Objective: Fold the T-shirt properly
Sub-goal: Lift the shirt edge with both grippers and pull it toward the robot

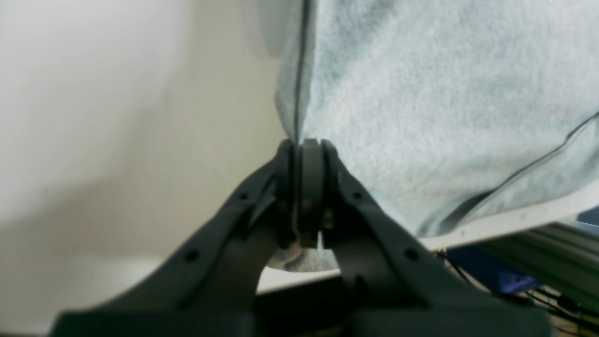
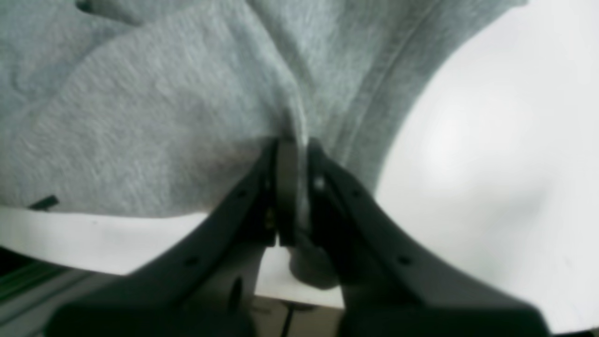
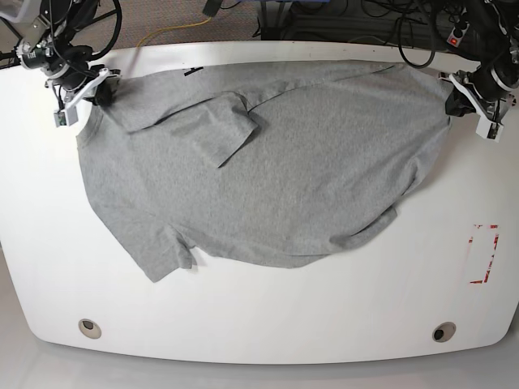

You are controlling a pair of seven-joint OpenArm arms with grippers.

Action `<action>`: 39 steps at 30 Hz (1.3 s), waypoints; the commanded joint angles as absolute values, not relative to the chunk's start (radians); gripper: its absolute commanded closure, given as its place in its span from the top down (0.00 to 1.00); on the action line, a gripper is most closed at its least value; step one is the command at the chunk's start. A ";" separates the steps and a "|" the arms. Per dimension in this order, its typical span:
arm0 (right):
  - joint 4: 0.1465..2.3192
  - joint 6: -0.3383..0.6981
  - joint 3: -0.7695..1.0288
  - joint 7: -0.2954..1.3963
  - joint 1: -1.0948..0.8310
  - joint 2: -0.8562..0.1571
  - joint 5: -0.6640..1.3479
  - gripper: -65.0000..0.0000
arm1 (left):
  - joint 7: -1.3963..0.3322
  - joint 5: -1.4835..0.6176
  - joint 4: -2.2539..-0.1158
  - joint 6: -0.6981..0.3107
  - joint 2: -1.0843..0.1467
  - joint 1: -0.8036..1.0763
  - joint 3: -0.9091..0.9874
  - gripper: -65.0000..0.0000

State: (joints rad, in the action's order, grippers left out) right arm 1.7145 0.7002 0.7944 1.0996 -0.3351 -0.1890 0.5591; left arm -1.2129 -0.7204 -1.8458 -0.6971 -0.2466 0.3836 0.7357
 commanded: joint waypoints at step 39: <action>1.658 0.698 0.555 1.082 0.194 -0.378 0.558 0.00 | -1.287 -0.312 -1.906 -0.698 -0.262 -0.259 0.401 0.00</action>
State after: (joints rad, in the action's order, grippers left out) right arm 1.6852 0.6994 0.5797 1.1042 0.1028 -0.3302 0.5442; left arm -1.3018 -0.3649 -1.8908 -0.6983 -0.2462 -0.1635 0.4355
